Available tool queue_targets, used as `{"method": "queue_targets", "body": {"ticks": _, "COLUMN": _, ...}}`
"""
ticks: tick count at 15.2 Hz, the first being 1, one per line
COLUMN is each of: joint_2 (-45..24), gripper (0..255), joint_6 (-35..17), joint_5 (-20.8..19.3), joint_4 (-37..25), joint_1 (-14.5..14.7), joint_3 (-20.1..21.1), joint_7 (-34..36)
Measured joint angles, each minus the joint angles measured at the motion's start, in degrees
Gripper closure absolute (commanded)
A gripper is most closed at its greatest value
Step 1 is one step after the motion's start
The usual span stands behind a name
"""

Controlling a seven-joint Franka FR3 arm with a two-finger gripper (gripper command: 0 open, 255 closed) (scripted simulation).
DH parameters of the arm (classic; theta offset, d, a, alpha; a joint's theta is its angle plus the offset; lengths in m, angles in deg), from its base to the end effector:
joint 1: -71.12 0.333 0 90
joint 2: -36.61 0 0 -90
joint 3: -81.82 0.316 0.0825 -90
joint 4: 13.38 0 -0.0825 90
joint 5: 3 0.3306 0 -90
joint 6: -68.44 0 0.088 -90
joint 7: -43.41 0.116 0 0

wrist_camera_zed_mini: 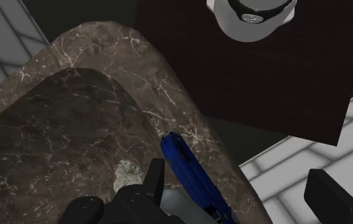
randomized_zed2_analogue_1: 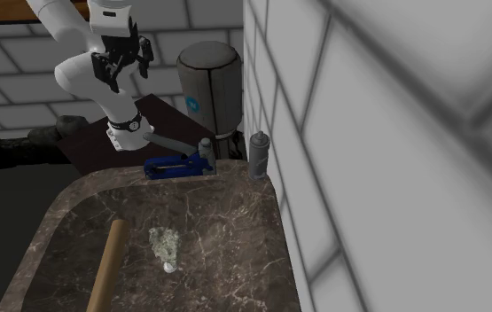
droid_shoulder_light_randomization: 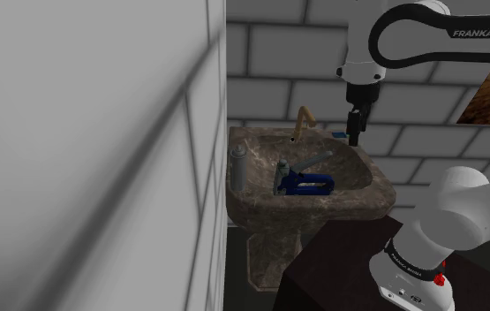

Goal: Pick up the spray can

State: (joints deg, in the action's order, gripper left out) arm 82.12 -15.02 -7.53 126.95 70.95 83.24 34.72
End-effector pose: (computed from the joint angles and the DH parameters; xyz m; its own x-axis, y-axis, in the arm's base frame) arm 0.2323 -0.0029 0.5372 0.9661 0.1520 -0.2089 0.1689 -0.9835 0.0655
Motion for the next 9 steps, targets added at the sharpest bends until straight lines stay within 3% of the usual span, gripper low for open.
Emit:
{"method": "queue_targets", "body": {"ticks": 3, "joint_2": -2.05, "gripper": 0, "joint_6": -1.48, "joint_5": 0.74, "joint_4": -0.66, "joint_1": 0.32, "joint_3": 0.67, "joint_7": 0.82}}
{"method": "queue_targets", "body": {"ticks": 9, "joint_2": -13.93, "gripper": 0, "joint_6": -8.97, "joint_5": 3.08, "joint_4": -5.63, "joint_1": 1.37, "joint_3": 3.2, "joint_7": 4.02}}
